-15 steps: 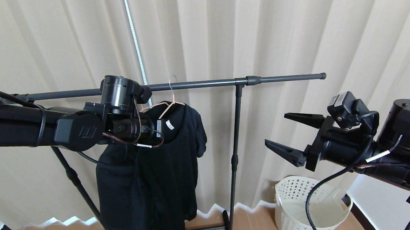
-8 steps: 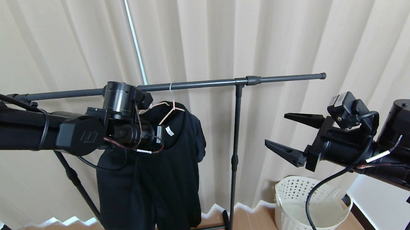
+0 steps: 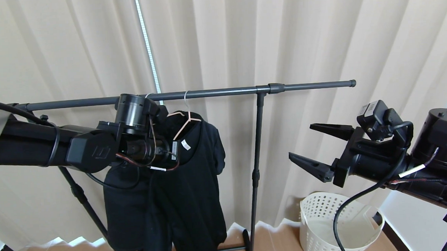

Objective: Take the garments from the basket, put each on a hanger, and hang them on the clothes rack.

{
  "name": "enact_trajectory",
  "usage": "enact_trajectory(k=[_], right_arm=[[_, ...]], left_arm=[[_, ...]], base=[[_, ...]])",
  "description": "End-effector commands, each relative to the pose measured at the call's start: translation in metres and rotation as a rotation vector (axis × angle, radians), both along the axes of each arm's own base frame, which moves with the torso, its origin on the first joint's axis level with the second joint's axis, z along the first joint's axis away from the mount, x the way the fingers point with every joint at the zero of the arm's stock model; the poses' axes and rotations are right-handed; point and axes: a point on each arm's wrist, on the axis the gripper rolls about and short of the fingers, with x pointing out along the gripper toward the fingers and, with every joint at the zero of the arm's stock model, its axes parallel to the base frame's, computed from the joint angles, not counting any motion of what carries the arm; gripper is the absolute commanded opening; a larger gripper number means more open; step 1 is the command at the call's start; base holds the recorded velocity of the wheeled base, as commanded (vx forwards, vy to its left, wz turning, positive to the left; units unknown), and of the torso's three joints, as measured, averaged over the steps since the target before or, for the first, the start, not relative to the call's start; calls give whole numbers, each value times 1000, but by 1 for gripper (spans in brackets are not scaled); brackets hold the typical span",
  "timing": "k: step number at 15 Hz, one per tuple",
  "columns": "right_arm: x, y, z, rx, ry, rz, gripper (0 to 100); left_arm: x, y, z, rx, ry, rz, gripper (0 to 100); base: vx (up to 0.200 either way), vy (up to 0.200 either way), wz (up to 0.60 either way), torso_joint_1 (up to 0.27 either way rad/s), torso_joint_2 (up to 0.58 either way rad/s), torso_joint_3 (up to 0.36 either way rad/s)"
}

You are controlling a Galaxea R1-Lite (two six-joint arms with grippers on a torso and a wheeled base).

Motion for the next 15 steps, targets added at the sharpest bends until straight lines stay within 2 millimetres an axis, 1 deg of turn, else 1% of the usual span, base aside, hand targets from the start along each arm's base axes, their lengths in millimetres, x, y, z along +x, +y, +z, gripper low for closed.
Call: enact_trajectory(k=[1, 4, 5, 10, 15], right_arm=[[0, 0, 0, 0, 0, -1, 100], [0, 0, 0, 0, 0, 1, 100], [0, 0, 0, 0, -1, 1, 100], [-1, 0, -1, -2, 1, 1, 100], [-1, 0, -1, -3, 2, 1, 100]], left_arm=[[1, 0, 0, 0, -1, 1, 0], [1, 0, -1, 0, 2, 2, 0], [1, 0, -2, -1, 4, 3, 100], [-1, 0, 0, -22, 10, 21, 100], [-9, 3, 5, -12, -1, 38, 100]], base=[[0, 0, 0, 0, 0, 0], [0, 0, 0, 0, 0, 0], [0, 0, 0, 0, 0, 0], [0, 0, 0, 0, 0, 0], [0, 0, 0, 0, 0, 0]])
